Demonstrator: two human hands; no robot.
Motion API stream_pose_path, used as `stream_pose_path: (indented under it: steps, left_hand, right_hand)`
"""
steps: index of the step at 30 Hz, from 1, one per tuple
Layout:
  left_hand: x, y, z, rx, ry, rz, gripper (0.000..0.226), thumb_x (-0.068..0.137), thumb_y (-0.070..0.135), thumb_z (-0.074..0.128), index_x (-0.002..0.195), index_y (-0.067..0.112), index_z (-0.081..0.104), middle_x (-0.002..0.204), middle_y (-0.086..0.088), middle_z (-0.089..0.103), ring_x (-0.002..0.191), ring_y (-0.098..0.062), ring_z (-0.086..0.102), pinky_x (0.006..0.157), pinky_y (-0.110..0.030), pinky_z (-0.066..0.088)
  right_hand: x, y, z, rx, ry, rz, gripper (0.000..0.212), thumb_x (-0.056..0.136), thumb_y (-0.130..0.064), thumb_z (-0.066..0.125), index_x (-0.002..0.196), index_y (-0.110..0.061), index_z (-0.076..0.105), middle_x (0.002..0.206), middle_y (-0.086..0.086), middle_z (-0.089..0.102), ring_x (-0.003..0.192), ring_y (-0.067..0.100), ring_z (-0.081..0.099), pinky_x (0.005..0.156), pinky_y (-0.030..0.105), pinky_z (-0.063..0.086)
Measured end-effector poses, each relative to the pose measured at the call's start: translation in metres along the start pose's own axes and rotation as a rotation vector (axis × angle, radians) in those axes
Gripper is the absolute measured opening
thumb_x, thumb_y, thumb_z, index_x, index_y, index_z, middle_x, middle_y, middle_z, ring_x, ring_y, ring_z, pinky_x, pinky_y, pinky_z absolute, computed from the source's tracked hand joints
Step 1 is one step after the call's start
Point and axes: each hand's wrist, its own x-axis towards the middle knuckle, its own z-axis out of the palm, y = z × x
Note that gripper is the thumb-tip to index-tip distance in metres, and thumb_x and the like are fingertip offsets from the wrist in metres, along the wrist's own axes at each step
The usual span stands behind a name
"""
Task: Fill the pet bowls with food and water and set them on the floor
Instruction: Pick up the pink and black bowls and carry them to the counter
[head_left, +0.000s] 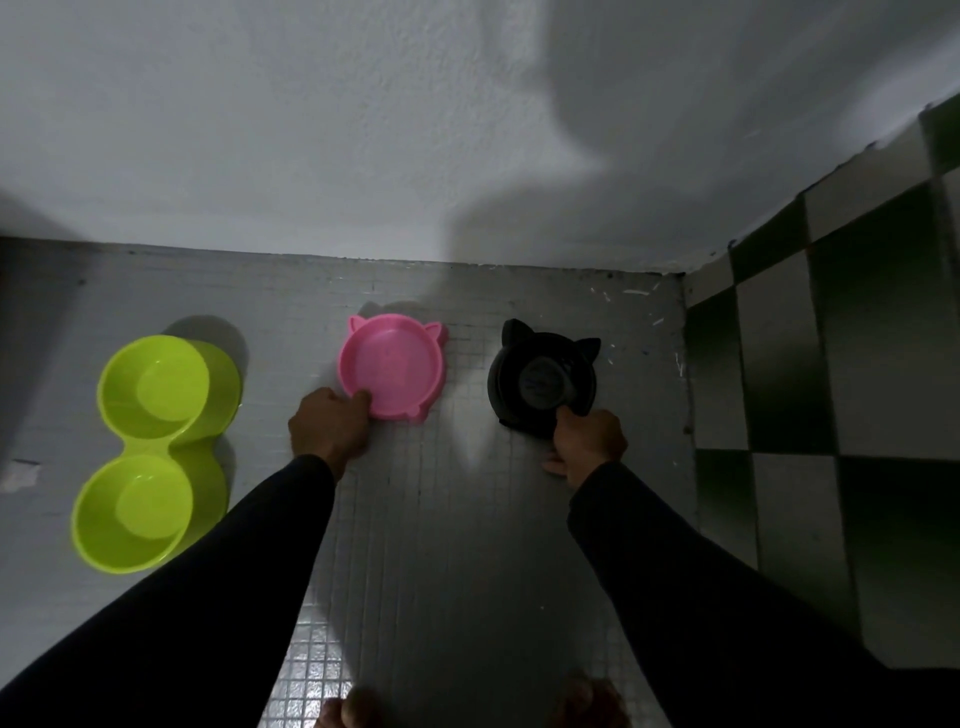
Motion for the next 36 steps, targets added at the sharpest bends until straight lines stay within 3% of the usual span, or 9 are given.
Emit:
stream_pose_path:
  steps: [5, 10, 16, 19, 22, 24, 26, 31, 36]
  left_hand:
    - [0.003, 0.001, 0.001, 0.12, 0.025, 0.057, 0.032, 0.098, 0.038, 0.063, 0.085, 0.009, 0.065, 0.089, -0.017, 0.073, 0.087, -0.036, 0.07, 0.085, -0.044, 0.058]
    - [-0.003, -0.001, 0.004, 0.029, 0.03, 0.047, 0.028, 0.097, 0.031, 0.064, 0.082, 0.007, 0.067, 0.086, -0.017, 0.072, 0.086, -0.037, 0.071, 0.085, -0.049, 0.06]
    - [-0.009, 0.004, 0.003, -0.28, 0.091, -0.068, 0.021, 0.091, 0.021, 0.071, 0.081, 0.007, 0.06, 0.092, -0.018, 0.069, 0.091, -0.041, 0.072, 0.08, -0.053, 0.063]
    - [-0.01, 0.004, 0.002, -0.545, 0.026, -0.141, 0.016, 0.09, 0.007, 0.07, 0.098, -0.002, 0.059, 0.109, -0.022, 0.067, 0.095, -0.038, 0.073, 0.069, -0.046, 0.065]
    - [-0.012, 0.005, -0.002, -0.705, -0.052, -0.131, 0.043, 0.089, -0.001, 0.068, 0.129, -0.006, 0.052, 0.13, -0.023, 0.058, 0.103, -0.037, 0.07, 0.066, -0.043, 0.066]
    - [-0.014, 0.005, -0.005, -0.751, -0.087, -0.093, 0.07, 0.088, -0.005, 0.067, 0.15, 0.015, 0.038, 0.137, -0.012, 0.046, 0.108, -0.036, 0.065, 0.07, -0.047, 0.066]
    - [-0.018, 0.006, -0.007, -0.789, -0.142, -0.068, 0.087, 0.088, -0.007, 0.065, 0.159, 0.028, 0.029, 0.141, -0.01, 0.041, 0.113, -0.037, 0.061, 0.074, -0.05, 0.065]
    - [-0.024, 0.007, -0.01, -0.844, -0.217, -0.021, 0.075, 0.091, -0.007, 0.062, 0.154, 0.029, 0.043, 0.147, -0.013, 0.045, 0.12, -0.039, 0.061, 0.076, -0.048, 0.065]
    - [-0.029, 0.01, -0.012, -0.909, -0.244, -0.033, 0.075, 0.091, -0.008, 0.062, 0.152, 0.031, 0.045, 0.137, -0.008, 0.048, 0.116, -0.038, 0.062, 0.07, -0.044, 0.064]
  right_hand:
    - [0.0, -0.002, 0.003, -0.015, 0.059, -0.055, 0.045, 0.096, -0.031, 0.067, 0.127, 0.0, 0.058, 0.118, 0.02, 0.066, 0.091, 0.034, 0.07, 0.068, 0.052, 0.063]
    - [0.002, -0.003, 0.006, -0.001, 0.153, -0.138, 0.051, 0.091, -0.033, 0.071, 0.127, 0.002, 0.059, 0.127, 0.024, 0.063, 0.113, 0.042, 0.064, 0.09, 0.054, 0.057]
    - [-0.004, -0.008, 0.004, 0.047, 0.278, -0.239, 0.027, 0.085, -0.026, 0.075, 0.086, -0.003, 0.06, 0.095, 0.018, 0.07, 0.091, 0.036, 0.068, 0.08, 0.047, 0.058]
    - [-0.009, -0.011, 0.003, 0.109, 0.296, -0.233, 0.027, 0.084, -0.023, 0.076, 0.079, -0.011, 0.053, 0.084, 0.009, 0.061, 0.08, 0.03, 0.064, 0.071, 0.039, 0.056]
    - [-0.017, -0.013, 0.004, 0.248, 0.291, -0.232, 0.027, 0.082, -0.018, 0.076, 0.086, -0.012, 0.05, 0.079, 0.002, 0.056, 0.066, 0.018, 0.057, 0.053, 0.024, 0.042]
    - [-0.022, -0.013, 0.005, 0.336, 0.277, -0.249, 0.033, 0.081, -0.015, 0.076, 0.097, -0.013, 0.047, 0.081, -0.002, 0.054, 0.066, 0.013, 0.057, 0.055, 0.027, 0.049]
    - [-0.028, -0.013, 0.007, 0.386, 0.23, -0.26, 0.039, 0.081, -0.012, 0.074, 0.107, -0.019, 0.046, 0.089, -0.004, 0.055, 0.076, 0.017, 0.062, 0.067, 0.036, 0.059]
    - [-0.044, -0.014, 0.01, 0.378, 0.109, -0.306, 0.06, 0.084, -0.007, 0.068, 0.137, -0.031, 0.054, 0.132, 0.007, 0.061, 0.112, 0.03, 0.064, 0.09, 0.05, 0.059]
    - [-0.053, -0.02, 0.007, 0.39, 0.058, -0.31, 0.06, 0.084, -0.003, 0.064, 0.138, -0.028, 0.058, 0.136, 0.005, 0.061, 0.115, 0.027, 0.064, 0.095, 0.046, 0.058]
